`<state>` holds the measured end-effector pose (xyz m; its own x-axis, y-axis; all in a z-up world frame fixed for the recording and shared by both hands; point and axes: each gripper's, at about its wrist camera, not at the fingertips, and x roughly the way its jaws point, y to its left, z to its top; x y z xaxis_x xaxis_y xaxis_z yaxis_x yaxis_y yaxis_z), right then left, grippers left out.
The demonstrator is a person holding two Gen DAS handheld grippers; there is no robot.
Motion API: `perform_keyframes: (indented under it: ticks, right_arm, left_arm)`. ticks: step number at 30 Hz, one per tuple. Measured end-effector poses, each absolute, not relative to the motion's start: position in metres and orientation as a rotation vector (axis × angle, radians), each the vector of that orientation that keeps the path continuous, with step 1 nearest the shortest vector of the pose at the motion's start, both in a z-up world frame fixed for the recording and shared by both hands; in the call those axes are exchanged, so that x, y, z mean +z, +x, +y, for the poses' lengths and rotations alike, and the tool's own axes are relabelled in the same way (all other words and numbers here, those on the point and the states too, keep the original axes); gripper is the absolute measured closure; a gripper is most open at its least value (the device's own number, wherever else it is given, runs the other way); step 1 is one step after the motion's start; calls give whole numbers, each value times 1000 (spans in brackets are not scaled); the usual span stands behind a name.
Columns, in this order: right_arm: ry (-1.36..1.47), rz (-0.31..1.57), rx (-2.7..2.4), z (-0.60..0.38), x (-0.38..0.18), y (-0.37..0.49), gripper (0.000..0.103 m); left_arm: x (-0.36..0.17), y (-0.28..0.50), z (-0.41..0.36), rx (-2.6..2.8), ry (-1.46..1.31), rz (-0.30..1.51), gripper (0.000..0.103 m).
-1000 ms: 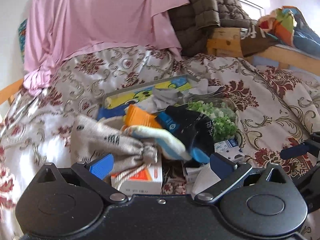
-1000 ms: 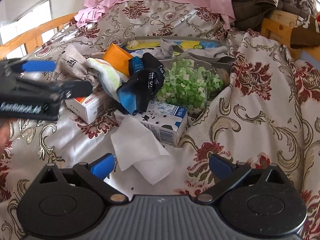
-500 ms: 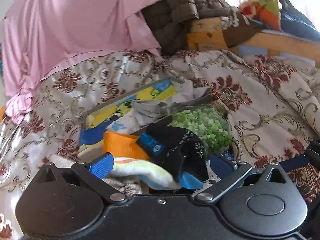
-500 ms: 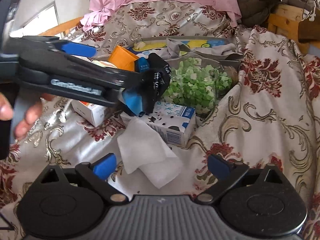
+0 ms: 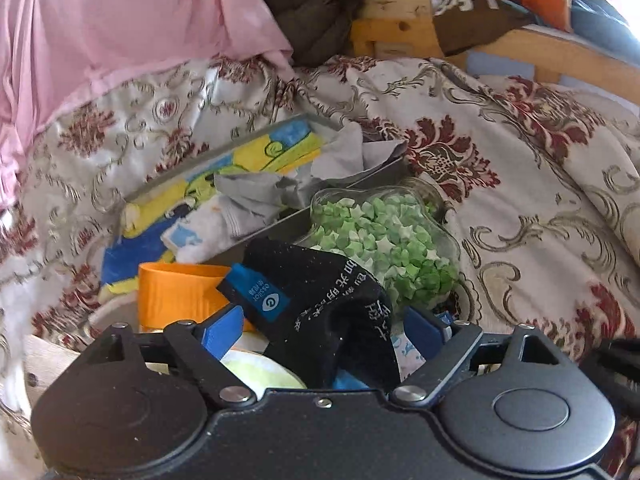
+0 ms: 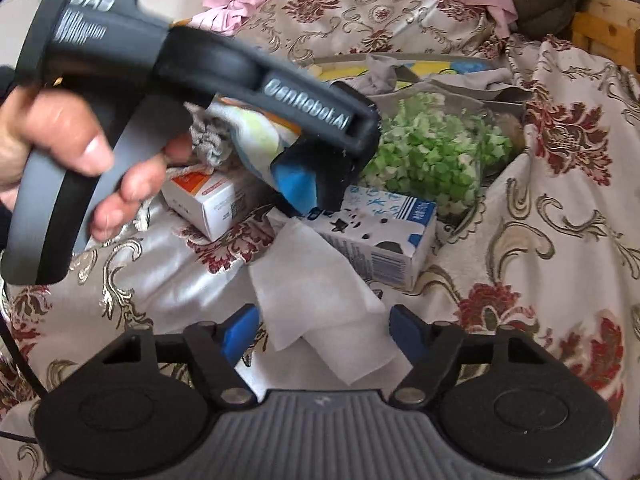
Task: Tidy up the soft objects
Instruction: 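Grasp the black fabric item with left tool while right tool grasps the white tissue, then lift the black item with left tool while right tool carries the tissue toward the tray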
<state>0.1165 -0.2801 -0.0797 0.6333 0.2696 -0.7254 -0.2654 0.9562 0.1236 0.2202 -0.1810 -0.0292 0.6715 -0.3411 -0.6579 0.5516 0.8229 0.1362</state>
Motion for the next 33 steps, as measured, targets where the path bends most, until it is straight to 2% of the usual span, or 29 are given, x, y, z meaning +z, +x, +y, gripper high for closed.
perform_keyframes:
  ticks: [4,8,9,12,14,17,19,22,33]
  right_arm:
    - [-27,825,301,-275,-85,120,39]
    - [-47,822,288,-274,-87,123,51]
    - [-50,821,287,-274,-87,123,53]
    - [-47,822,285,-275,-86,124,64]
    - [-37,822,281,-277,-85,125,75]
    - [-15,823,269,-281,-83,126,81]
    - [-8,828,254,-284,-81,126,84]
    - [7,828,227,-289,-77,125,87]
    - [153,757,133,-326,-64,122,92]
  left_arm:
    - [-33,231,-177,-511,271,708,34]
    - [-35,234,-175,-536,227,732,45]
    - [-36,233,-174,-546,221,734,51]
    - [-37,230,-176,-558,214,752,63]
    - [-38,228,-176,-558,215,762,68]
    - [-38,226,-173,-556,206,772,77]
    - [-38,225,-170,-548,201,778,89]
    - [-34,222,-165,-541,205,776,94]
    - [-25,191,-149,-591,226,777,96]
